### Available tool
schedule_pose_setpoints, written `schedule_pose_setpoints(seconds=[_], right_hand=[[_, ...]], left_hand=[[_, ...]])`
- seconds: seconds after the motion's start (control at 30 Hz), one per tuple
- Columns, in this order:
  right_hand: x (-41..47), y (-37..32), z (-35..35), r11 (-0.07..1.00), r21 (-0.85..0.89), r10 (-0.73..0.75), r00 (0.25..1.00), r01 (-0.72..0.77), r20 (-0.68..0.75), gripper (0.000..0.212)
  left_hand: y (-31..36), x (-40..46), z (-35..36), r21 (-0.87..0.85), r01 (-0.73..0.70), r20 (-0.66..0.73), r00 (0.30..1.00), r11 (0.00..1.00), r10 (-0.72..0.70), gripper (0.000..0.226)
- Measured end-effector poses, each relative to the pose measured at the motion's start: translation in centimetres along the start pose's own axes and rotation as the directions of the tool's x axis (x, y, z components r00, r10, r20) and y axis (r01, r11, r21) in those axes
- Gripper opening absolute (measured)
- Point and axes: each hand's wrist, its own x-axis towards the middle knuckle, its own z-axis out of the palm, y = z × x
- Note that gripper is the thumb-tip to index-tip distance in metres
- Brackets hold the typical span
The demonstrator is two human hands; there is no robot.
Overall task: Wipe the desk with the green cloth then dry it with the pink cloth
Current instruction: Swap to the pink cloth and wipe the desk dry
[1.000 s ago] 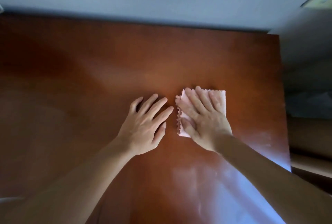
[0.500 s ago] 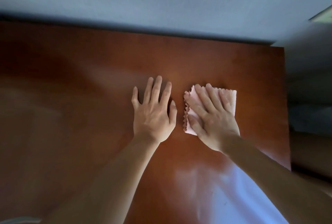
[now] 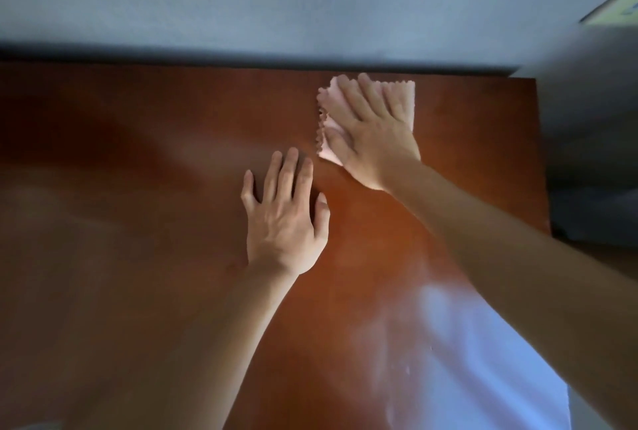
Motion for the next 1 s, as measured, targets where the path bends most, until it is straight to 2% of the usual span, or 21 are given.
schedule_pose_setpoints(seconds=[0.17, 0.27, 0.33, 0.43, 0.53, 0.77, 0.9, 1.0], right_hand=[[-2.2, 7.7, -0.4, 0.965, 0.048, 0.259, 0.966, -0.259, -0.001, 0.060], [-2.4, 6.4, -0.3, 0.921, 0.099, 0.380, 0.925, -0.376, -0.026, 0.059], [-2.9, 3.4, 0.4, 0.926, 0.108, 0.367, 0.929, -0.361, -0.042, 0.060], [-5.9, -0.4, 1.8, 0.982, 0.050, 0.181, 0.983, -0.180, -0.013, 0.064], [-8.7, 1.1, 2.2, 0.996, -0.006, 0.087, 0.996, -0.087, 0.028, 0.064], [-6.0, 10.2, 0.3, 0.940, 0.032, 0.340, 0.940, -0.340, -0.008, 0.060], [-4.9, 10.0, -0.4, 0.913, 0.087, 0.400, 0.916, -0.398, -0.005, 0.059], [-8.8, 8.1, 0.9, 0.930, 0.088, 0.359, 0.933, -0.356, -0.019, 0.060]], left_hand=[[-0.1, -0.1, 0.0, -0.001, -0.003, -0.020, 1.000, 1.000, 0.003, 0.057], [-0.1, -0.1, 0.0, -0.005, -0.003, -0.020, 1.000, 1.000, 0.003, 0.057], [-0.2, -0.1, 0.0, -0.002, -0.006, -0.006, 1.000, 1.000, 0.006, 0.058], [-0.4, -0.1, 0.0, 0.008, -0.011, 0.008, 1.000, 1.000, 0.010, 0.055], [-0.3, -0.2, 0.0, -0.003, -0.047, -0.011, 0.999, 0.999, 0.047, 0.047], [0.2, 0.0, -0.1, -0.010, -0.098, -0.019, 0.995, 0.995, 0.097, 0.047], [4.1, 0.3, 0.3, -0.069, -0.133, 0.060, 0.989, 0.989, 0.137, 0.049], [6.5, 0.3, 1.3, -0.029, -0.155, 0.092, 0.983, 0.988, 0.157, 0.052]])
